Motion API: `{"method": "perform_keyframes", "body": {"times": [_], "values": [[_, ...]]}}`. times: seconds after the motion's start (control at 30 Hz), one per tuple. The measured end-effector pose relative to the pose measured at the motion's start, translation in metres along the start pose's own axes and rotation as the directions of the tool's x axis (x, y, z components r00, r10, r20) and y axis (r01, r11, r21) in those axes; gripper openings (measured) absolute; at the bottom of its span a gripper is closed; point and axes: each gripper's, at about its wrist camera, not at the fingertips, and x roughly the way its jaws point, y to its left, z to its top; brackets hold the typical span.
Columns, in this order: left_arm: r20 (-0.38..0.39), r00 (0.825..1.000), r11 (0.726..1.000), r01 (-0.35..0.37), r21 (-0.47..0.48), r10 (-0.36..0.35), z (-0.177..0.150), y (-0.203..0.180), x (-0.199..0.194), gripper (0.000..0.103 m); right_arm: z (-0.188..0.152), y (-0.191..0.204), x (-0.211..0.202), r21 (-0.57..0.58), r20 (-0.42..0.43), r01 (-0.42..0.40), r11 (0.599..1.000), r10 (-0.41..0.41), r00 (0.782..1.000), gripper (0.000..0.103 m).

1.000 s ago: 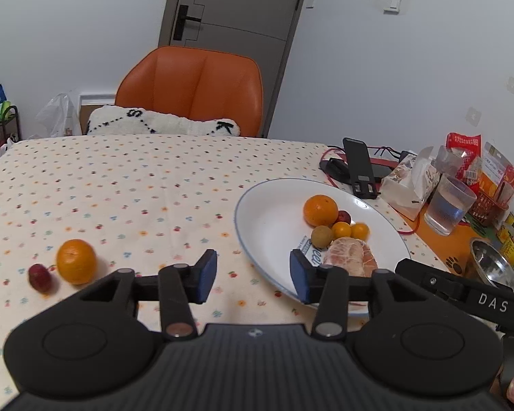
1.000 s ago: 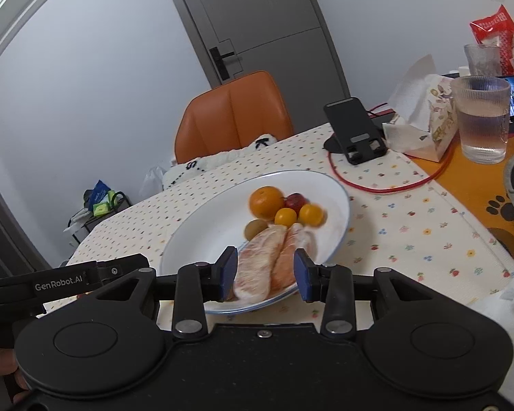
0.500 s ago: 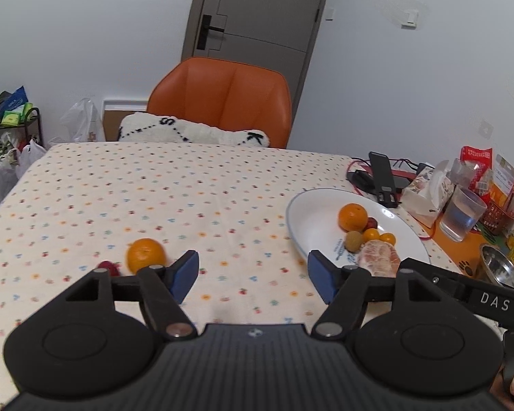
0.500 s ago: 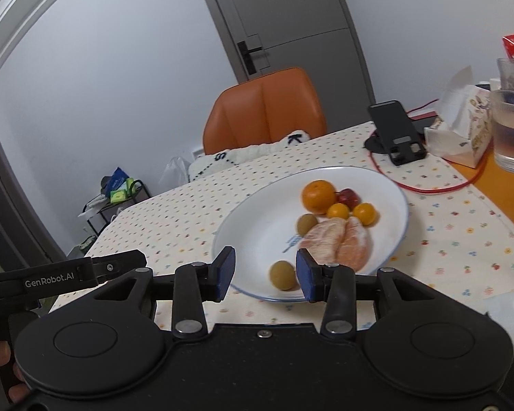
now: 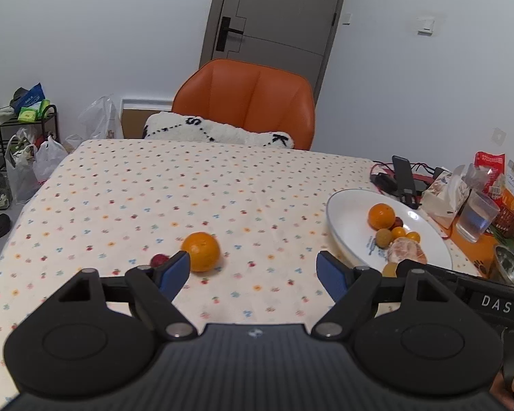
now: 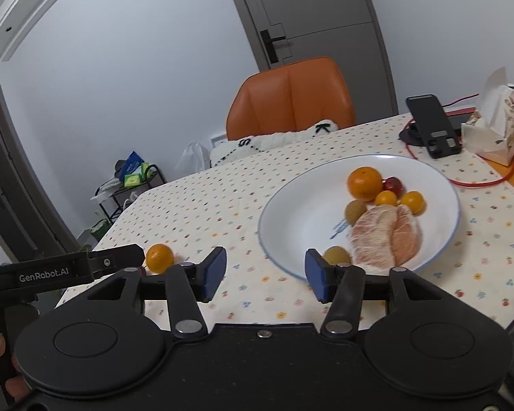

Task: Organize fruits
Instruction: 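Withdraw both open tools from the plate toward the remaining fruits, then grasp the red plum with the left tool while the right tool grasps the orange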

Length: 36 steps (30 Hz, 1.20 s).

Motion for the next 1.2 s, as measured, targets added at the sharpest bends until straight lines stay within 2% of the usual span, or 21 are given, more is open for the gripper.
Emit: {"method": "perform_keyframes", "body": {"times": [0.43, 0.63, 0.83, 1.07, 1.2], "values": [[0.003, 0.999, 0.998, -0.037, -0.042, 0.037, -0.008, 0.036, -0.003, 0.079, -0.004, 0.035, 0.016, -0.06, -0.03, -0.072, 0.996, 0.07, 0.997, 0.055], [-0.007, 0.999, 0.997, -0.043, -0.07, 0.042, -0.01, 0.05, 0.003, 0.076, -0.009, 0.046, 0.03, -0.067, -0.06, -0.094, 0.993, 0.09, 0.994, 0.055], [-0.015, 0.998, 0.995, -0.055, -0.085, 0.054, -0.012, 0.061, 0.011, 0.059, -0.009, 0.052, 0.042, -0.061, -0.081, -0.112, 0.992, 0.106, 0.991, 0.056], [-0.03, 0.998, 0.993, -0.059, -0.102, 0.056, -0.012, 0.068, 0.025, 0.044, -0.008, 0.058, 0.052, -0.074, -0.087, -0.127, 0.989, 0.12, 0.989, 0.078], [-0.033, 0.997, 0.992, -0.066, -0.11, 0.063, -0.012, 0.073, 0.033, 0.042, -0.008, 0.06, 0.058, -0.076, -0.089, -0.137, 0.988, 0.13, 0.988, 0.086]]}}
